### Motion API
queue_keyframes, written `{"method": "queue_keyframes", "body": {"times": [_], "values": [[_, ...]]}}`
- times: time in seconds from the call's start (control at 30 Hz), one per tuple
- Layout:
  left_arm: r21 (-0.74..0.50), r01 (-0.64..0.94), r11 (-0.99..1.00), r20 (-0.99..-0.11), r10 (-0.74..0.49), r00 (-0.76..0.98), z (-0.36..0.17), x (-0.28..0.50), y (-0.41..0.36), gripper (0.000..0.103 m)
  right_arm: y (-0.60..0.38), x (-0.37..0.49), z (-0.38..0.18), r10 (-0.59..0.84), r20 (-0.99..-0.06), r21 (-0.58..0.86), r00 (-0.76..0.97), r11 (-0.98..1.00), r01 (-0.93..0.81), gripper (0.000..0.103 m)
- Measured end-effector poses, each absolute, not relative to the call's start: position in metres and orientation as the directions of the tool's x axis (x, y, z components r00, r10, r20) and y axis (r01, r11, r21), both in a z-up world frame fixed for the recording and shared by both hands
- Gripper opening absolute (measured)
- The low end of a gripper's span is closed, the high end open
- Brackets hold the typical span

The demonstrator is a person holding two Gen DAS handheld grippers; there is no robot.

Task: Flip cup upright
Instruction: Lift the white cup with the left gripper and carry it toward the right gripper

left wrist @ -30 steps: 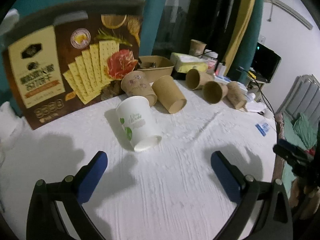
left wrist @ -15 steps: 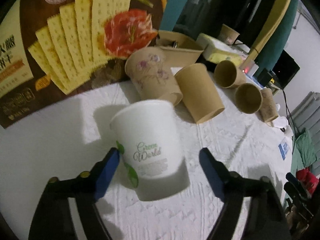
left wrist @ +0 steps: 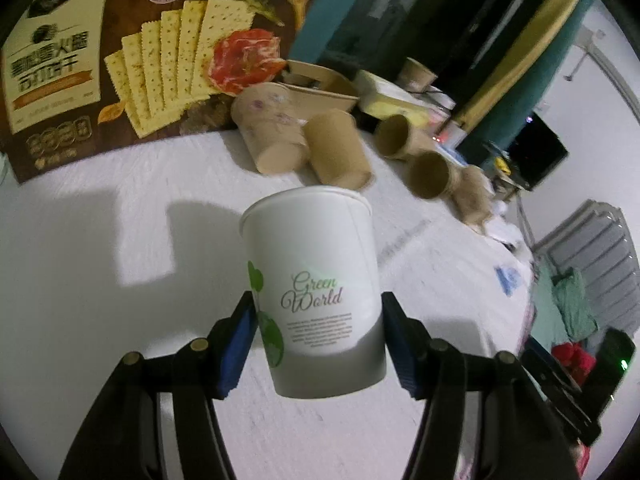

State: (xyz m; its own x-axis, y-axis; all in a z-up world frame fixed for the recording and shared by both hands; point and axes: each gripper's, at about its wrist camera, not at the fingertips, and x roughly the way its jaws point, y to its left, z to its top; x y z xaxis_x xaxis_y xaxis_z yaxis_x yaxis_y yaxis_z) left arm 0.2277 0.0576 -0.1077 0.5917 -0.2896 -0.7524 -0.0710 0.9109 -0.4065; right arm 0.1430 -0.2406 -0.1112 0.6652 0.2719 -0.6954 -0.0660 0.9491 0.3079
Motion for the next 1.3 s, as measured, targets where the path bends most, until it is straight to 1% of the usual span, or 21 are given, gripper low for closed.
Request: {"method": "queue_keyframes", "body": {"times": [0.2,0.37,0.67,0.9,0.97,1.03,1.2,1.27,1.3], "values": [[-0.478,-0.082,0.874,-0.735,-0.348,0.582,-0.101,0.164,0.041,0.061,-0.233,0.106,-0.110,0.295,-0.693,0.321,0.657,0.943,-0.085,0.081],[-0.523,-0.104,0.846,-0.725,-0.377,0.576,-0.108,0.130,0.027,0.061,-0.231,0.086,-0.115,0.303,-0.705,0.323,0.641,0.942,-0.090,0.081],[-0.544,-0.120,0.831,-0.756,-0.423,0.500,-0.151,0.118,-0.006,0.061,-0.237,0.071,-0.119,0.289,-0.726,0.309,0.624,0.948,-0.080,0.081],[-0.520,-0.103,0.848,-0.766,-0.410,0.496,-0.154,0.118,-0.012,0.063,-0.238,0.072,-0.123,0.282,-0.738,0.301,0.613,0.951,-0.074,0.081],[-0.532,-0.104,0.840,-0.760,-0.420,0.496,-0.154,0.118,-0.011,0.069,-0.236,0.072,-0.123,0.281,-0.741,0.297,0.610,0.952,-0.077,0.081],[-0.569,-0.109,0.815,-0.739,-0.448,0.504,-0.153,0.117,-0.008,0.084,-0.233,0.075,-0.122,0.262,-0.748,0.268,0.610,0.960,-0.083,0.081],[-0.605,-0.106,0.789,-0.700,-0.464,0.543,-0.144,0.108,0.003,0.085,-0.216,0.082,-0.108,0.232,-0.751,0.159,0.619,0.972,-0.171,0.081],[-0.604,-0.095,0.791,-0.685,-0.455,0.569,-0.137,0.101,0.009,0.085,-0.209,0.086,-0.102,0.264,-0.749,0.160,0.608,0.962,-0.222,0.081],[-0.599,-0.088,0.796,-0.678,-0.446,0.585,-0.132,0.097,0.013,0.085,-0.203,0.090,-0.099,0.324,-0.746,0.204,0.582,0.943,-0.263,0.081]]}}
